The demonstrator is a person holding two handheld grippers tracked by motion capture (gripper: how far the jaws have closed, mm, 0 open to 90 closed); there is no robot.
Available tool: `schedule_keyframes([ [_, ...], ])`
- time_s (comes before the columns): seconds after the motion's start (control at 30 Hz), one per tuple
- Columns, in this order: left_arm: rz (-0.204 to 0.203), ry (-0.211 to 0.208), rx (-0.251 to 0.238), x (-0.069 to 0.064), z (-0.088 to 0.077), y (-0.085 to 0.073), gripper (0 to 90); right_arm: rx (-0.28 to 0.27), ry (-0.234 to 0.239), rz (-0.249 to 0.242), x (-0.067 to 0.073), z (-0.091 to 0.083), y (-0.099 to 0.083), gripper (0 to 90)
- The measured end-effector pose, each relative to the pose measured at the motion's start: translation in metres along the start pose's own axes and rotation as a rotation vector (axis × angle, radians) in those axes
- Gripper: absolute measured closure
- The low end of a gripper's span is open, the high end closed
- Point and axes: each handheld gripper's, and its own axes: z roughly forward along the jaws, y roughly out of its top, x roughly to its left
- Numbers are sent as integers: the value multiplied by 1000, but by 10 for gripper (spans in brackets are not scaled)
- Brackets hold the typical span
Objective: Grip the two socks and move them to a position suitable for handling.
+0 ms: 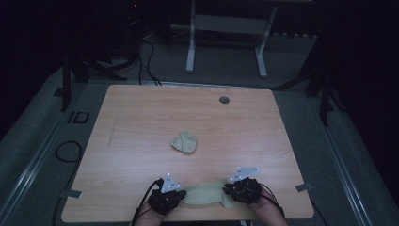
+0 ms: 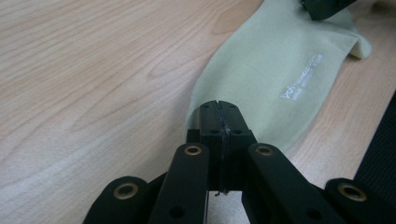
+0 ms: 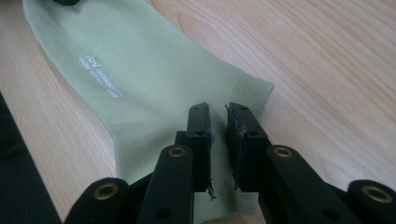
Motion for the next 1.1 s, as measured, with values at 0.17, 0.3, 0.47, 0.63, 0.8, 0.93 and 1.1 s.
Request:
schedule_keyframes([
  [0.17,15,-7,-5,-2,0,-1,891,-13,12,28,-1,-4,-6,772],
  [0.3,21,3,-17,2,2,0,847,-10,3,23,4,-4,-7,766],
  [0.47,18,7,-25,8,2,1,832,-19,17,17,13,-5,-11,756],
  [0.63,10,-11,-24,6,1,1,801,-18,52,26,12,-6,-8,703],
  [0.8,11,-36,-39,3,-6,2,738,-54,61,8,15,-15,1,648],
  [0.93,13,-42,-73,1,-16,5,645,-92,35,-27,14,-26,16,555],
  [1.1,55,-15,-101,2,-26,4,592,-109,23,-63,6,-29,36,459],
])
